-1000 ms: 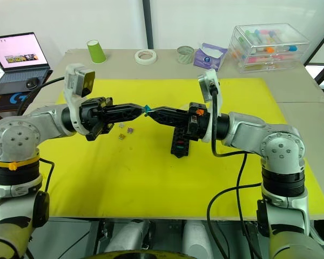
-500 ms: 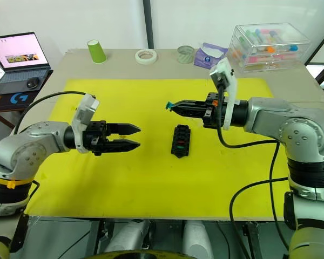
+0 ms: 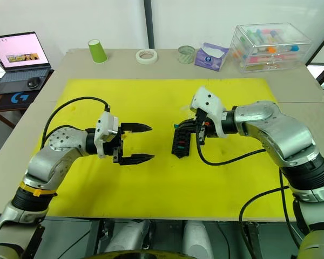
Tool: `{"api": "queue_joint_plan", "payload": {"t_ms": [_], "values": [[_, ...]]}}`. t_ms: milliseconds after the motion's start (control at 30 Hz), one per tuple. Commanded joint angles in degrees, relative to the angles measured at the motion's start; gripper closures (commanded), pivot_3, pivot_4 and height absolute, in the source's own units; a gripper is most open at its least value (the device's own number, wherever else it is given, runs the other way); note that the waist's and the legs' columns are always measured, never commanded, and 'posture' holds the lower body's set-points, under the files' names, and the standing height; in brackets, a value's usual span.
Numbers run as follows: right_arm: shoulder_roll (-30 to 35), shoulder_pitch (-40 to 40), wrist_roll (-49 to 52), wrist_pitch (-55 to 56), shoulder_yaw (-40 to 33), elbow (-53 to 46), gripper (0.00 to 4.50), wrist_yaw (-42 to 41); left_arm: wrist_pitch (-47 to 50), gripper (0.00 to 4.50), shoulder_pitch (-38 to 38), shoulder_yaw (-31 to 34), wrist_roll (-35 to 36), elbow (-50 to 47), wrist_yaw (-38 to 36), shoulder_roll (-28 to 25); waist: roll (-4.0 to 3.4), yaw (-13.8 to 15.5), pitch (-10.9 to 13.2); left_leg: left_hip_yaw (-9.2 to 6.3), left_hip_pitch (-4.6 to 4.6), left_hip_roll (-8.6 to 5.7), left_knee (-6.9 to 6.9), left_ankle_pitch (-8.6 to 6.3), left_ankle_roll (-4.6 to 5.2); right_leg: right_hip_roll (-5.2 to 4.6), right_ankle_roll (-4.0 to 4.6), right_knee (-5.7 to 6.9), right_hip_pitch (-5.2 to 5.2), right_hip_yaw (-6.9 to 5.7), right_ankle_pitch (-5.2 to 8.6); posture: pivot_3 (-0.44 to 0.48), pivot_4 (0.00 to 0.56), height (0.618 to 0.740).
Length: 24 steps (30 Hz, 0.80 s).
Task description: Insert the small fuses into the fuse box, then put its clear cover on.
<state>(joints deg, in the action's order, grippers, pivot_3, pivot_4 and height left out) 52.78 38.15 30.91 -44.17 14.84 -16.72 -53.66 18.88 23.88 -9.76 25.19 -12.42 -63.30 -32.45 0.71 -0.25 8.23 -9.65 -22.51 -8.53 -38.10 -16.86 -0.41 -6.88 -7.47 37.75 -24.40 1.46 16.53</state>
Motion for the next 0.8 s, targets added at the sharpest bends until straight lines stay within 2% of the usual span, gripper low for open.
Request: {"api": "queue_joint_plan", "payload": {"t_ms": [33,167,800], "values": [[-0.71,-0.41,-1.47,1.51,-1.37,-1.31,4.50,-1.44,-0.65,0.02,1.02,0.00,-0.16,-0.88,-0.26,0.30,0.00,-0.06,0.00,0.00,0.00,0.00,0.00,0.00,0.00,0.00,0.00,0.00,0.00,0.00,0.00,0.000,0.150,0.740],[-1.03,-1.96,-3.07,3.19,-1.36,-0.95,4.50,-2.83,-1.19,0.02,2.11,-0.12,-2.11,-0.05,1.46,0.90,0.00,-0.09,0.00,-0.01,0.00,0.01,0.00,0.00,0.00,0.01,0.00,0.00,0.00,0.00,0.00,0.000,0.150,0.740],[-3.09,-2.99,-9.05,4.69,-1.41,1.46,4.50,-5.11,-2.09,0.02,1.85,-0.35,-2.89,0.69,-0.27,0.90,0.00,-0.19,0.00,-0.01,0.00,0.00,-0.01,0.00,0.00,0.02,0.00,0.01,0.00,-0.01,0.00,0.000,0.150,0.740]]}}
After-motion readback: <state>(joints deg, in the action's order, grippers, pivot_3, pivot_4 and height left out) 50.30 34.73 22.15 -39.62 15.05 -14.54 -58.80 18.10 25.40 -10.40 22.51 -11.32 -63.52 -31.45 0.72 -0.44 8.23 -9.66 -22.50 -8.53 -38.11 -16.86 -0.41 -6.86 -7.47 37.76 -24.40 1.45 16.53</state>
